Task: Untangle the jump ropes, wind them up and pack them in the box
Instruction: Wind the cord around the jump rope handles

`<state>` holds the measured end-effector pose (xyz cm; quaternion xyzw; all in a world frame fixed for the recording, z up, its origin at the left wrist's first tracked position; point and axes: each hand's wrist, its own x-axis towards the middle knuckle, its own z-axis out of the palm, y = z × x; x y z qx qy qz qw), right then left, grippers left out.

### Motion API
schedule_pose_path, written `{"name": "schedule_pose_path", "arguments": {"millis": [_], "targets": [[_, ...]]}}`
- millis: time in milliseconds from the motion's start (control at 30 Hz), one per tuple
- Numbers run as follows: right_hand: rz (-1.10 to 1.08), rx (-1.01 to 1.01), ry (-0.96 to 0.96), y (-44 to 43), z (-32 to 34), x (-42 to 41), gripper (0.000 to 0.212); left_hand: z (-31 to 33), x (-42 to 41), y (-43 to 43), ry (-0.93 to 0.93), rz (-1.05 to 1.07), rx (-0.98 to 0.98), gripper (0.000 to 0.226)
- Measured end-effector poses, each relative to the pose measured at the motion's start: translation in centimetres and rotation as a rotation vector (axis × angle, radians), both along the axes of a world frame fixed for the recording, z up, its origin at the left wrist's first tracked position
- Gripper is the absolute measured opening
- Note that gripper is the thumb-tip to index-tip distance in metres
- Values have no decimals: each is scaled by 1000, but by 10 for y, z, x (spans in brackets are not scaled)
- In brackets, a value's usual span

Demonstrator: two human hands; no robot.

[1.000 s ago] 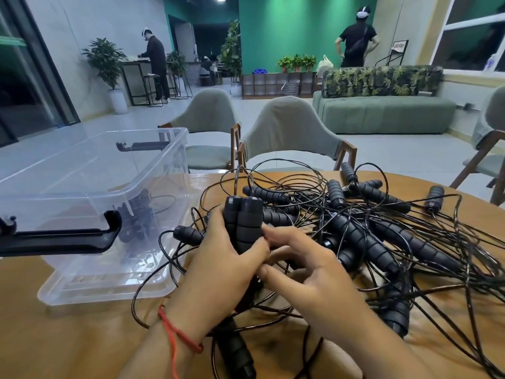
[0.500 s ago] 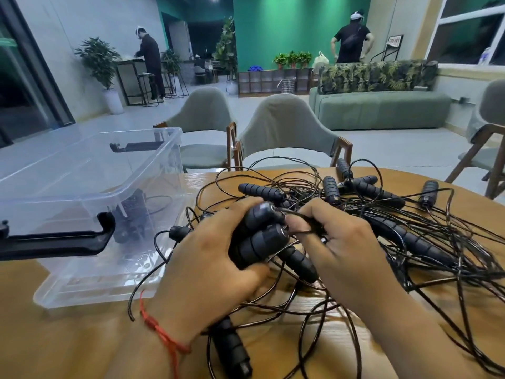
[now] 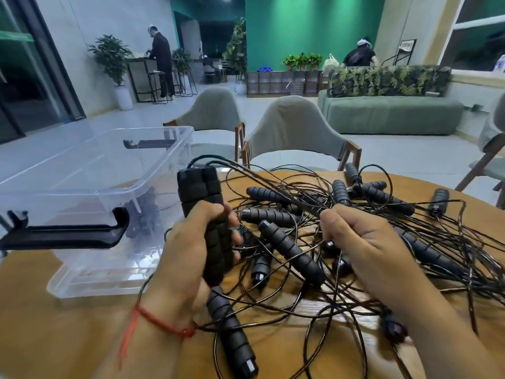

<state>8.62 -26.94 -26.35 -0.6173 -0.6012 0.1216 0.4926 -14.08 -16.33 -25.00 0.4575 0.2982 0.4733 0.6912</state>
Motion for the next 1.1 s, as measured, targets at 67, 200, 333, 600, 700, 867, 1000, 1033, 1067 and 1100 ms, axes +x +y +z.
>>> {"name": "schedule_pose_path", "arguments": {"millis": [67,200,333,600,700,867,1000,1033,1067,1100], "targets": [[35,-27,-15,3,-4,-9,48,4,8,-8,-83,-60,-113,22],[76,-105,-241,12,-20,-34,39,8,18,-10,-200,-64,-219,32],[84,-76,-406,17,-31,-51,33,7,19,-9,-240,-62,-247,38],[-22,-127,-506,8,-7,-20,42,11,1,5,-324,-65,-157,18],[-55,-98,-450,1,5,1,42,19,-11,8,-278,-7,-61,16],[-23,126,-329,-8,21,-2,16,18,-19,8,-58,101,167,29],[53,197,-295,-9,25,-20,11,3,-7,7,263,75,285,41],[66,193,-295,-9,25,-22,11,0,-3,6,319,64,278,50],[77,188,-297,-8,23,-23,11,-3,1,5,363,74,277,51],[88,184,-303,-7,22,-25,11,-7,5,5,408,84,291,48]]}}
